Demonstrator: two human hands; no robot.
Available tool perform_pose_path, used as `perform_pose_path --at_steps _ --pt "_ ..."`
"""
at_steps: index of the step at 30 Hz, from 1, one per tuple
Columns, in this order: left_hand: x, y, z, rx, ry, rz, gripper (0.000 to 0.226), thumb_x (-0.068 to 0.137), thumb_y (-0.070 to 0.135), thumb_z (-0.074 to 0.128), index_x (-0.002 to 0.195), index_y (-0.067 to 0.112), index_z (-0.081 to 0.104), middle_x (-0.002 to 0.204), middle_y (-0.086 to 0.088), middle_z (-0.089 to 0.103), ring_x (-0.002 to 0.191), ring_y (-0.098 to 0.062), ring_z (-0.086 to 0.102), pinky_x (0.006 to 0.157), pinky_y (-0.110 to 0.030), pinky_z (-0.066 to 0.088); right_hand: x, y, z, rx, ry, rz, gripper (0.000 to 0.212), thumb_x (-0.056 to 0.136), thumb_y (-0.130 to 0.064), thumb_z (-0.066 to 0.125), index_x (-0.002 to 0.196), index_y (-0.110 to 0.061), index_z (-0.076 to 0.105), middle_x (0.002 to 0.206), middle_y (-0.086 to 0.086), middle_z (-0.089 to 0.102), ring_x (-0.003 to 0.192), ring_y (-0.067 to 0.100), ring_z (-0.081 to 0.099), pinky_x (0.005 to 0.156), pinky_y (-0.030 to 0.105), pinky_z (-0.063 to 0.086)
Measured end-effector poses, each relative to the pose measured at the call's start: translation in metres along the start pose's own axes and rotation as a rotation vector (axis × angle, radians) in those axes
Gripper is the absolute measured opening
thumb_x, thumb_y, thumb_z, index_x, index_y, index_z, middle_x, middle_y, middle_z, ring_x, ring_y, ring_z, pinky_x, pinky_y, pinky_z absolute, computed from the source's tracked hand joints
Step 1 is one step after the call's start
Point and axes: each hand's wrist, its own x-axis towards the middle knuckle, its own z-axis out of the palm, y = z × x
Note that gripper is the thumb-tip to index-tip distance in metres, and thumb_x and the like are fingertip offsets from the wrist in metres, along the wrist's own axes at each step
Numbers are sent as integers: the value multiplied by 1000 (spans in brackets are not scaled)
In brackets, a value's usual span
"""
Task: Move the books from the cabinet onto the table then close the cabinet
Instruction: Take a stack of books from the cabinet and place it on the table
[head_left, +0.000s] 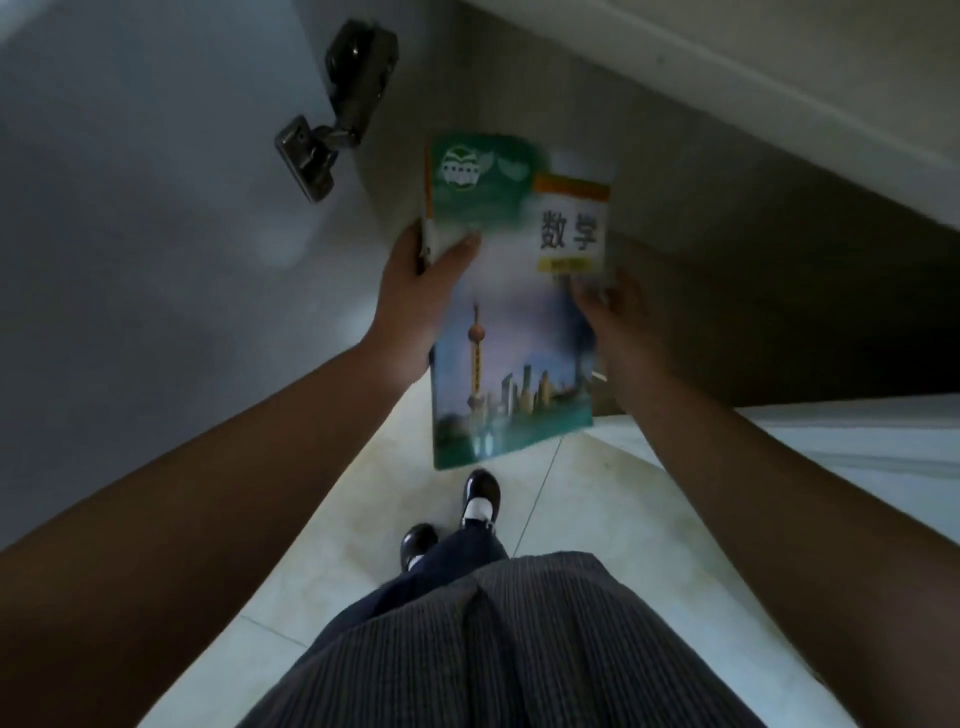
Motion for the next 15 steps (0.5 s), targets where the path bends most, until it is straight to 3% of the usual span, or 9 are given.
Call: perform_pose_path --at_steps 3,7,11,15 --pt "-39 4 -12 -105 -73 -131 35 89 16 61 122 5 58 113 -12 69 102 -27 68 86 -39 55 -31 20 -22 331 -159 191 52 86 -34 62 132 -13 53 134 8 59 122 23 57 99 40 49" --pt "-80 13 -23 -158 -121 -216 20 92 17 56 110 14 64 99 -2 75 94 -20 71 76 -31 56 -73 35 -30 441 -317 289 40 86 -43 54 119 -22 64 129 3 64 122 20 58 107 45 42" --pt "-110 20 -34 -160 -160 -264 18 91 21 55 106 16 64 91 -1 76 85 -19 72 70 -30 57 -109 48 -23 457 -402 322 50 83 -53 49 123 -26 60 131 2 63 122 21 58 100 42 49" --pt "-135 27 -48 -113 -198 -287 22 92 25 54 110 15 62 88 -1 76 81 -18 72 66 -29 57 -136 62 -19 341 -349 319 73 64 -71 66 127 -33 59 133 -4 61 127 20 52 112 48 35"
